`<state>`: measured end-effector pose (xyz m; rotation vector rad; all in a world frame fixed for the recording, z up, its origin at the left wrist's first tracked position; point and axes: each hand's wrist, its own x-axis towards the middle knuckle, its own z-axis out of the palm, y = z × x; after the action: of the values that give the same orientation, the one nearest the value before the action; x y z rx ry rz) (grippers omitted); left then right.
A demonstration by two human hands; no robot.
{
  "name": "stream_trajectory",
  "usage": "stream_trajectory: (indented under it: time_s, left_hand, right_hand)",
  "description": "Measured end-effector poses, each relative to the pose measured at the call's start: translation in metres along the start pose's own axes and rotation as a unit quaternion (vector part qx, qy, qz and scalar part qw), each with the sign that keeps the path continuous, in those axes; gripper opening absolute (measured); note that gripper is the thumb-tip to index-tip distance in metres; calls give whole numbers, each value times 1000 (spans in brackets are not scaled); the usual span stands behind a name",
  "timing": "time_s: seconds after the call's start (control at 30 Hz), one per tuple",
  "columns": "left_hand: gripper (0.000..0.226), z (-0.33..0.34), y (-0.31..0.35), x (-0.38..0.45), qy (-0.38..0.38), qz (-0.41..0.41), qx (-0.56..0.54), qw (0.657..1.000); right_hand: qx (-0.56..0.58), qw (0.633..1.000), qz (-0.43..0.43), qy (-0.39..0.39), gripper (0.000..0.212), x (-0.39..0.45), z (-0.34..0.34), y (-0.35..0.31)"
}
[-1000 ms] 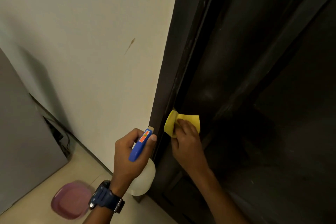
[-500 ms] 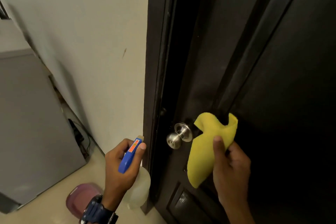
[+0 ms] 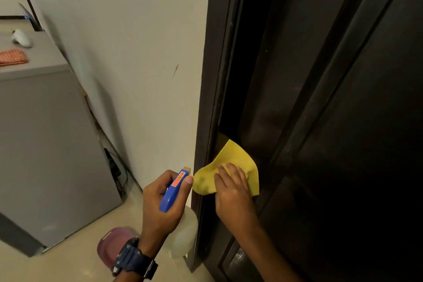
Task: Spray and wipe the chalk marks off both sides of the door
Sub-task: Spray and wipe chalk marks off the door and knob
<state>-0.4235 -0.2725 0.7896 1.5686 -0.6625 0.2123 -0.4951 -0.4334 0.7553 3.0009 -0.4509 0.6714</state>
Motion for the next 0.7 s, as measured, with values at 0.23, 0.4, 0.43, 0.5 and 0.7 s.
stream_trajectory:
  time_s: [0.23, 0.4, 0.43, 0.5, 0.7]
  left_hand:
    - [30, 0, -5, 10, -16, 18, -10, 1000]
    - [14, 4, -10, 10, -27, 9, -9, 1000]
    - [14, 6, -12, 9, -30, 5, -10, 999]
    - [22, 11, -12, 8, -32, 2, -19, 999]
    - [33, 20, -13, 8, -38, 16, -42, 998]
  right_hand:
    - [68, 996, 21, 45, 58, -32, -9, 17]
    - [32, 999, -17, 31, 55, 12, -10, 29]
    - [20, 999, -16, 23, 51, 18, -11, 29]
    - [9, 1000, -6, 13, 46, 15, -7, 29]
    - [36, 998, 1, 49, 46, -34, -30, 40]
